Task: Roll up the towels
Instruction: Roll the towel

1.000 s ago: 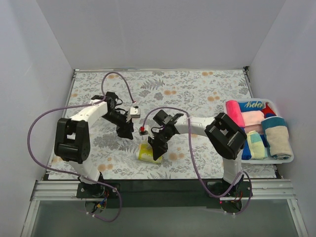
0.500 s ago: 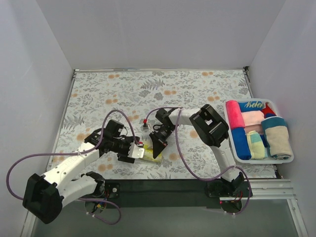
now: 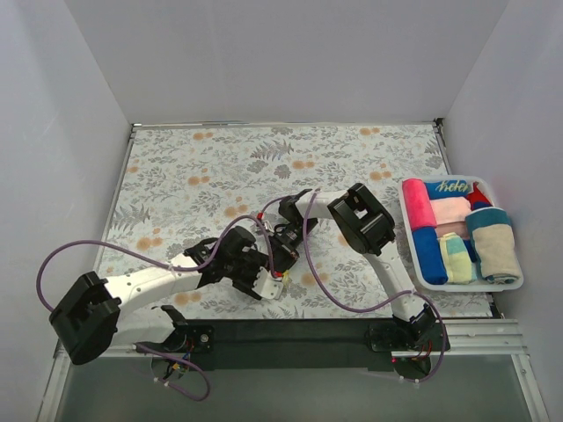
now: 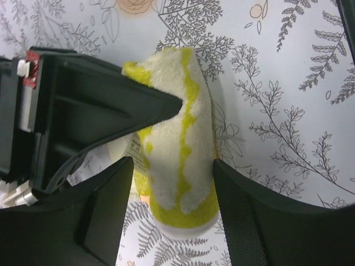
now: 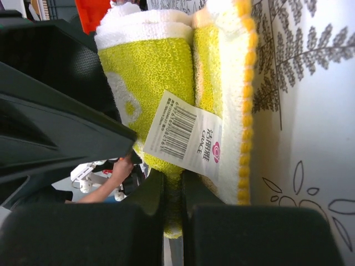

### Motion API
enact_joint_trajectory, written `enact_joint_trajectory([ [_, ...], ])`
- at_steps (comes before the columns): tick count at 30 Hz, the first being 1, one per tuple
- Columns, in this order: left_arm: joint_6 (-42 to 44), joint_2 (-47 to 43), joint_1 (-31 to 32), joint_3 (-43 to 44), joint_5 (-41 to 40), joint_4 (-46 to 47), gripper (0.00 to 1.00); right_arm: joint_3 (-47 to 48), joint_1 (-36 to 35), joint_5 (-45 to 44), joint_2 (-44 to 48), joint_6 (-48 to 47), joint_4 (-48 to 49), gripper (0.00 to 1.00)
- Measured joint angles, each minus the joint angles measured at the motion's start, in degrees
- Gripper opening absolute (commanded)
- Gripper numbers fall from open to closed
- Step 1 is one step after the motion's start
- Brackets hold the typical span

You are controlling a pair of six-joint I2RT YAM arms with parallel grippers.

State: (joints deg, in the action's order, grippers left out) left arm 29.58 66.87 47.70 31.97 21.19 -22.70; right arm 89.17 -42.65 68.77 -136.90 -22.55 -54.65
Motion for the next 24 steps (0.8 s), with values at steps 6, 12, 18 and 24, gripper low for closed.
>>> enact_joint_trajectory([
  [6,0.17,4.50,1.97,0.00,-1.29,1.92,0.43,0.33,0.44,0.17,-0.31,-0.11,-0.83,0.01],
  [12,-0.15,9.31,2.03,2.73,-1.73,1.42,0.12,0.31,1.09,-0.17,-0.33,0.09,-1.51,0.12],
  [18,-0.96,12.15,1.70,6.05,-0.59,-1.38,0.00,-0.59,4.63,-1.16,1.60,1.86,-2.71,0.55],
  [24,-0.44,17.53,-3.34,12.07,6.69,-9.01,0.00,-0.87,14.01,-11.41,9.60,1.60,0.37,0.58],
])
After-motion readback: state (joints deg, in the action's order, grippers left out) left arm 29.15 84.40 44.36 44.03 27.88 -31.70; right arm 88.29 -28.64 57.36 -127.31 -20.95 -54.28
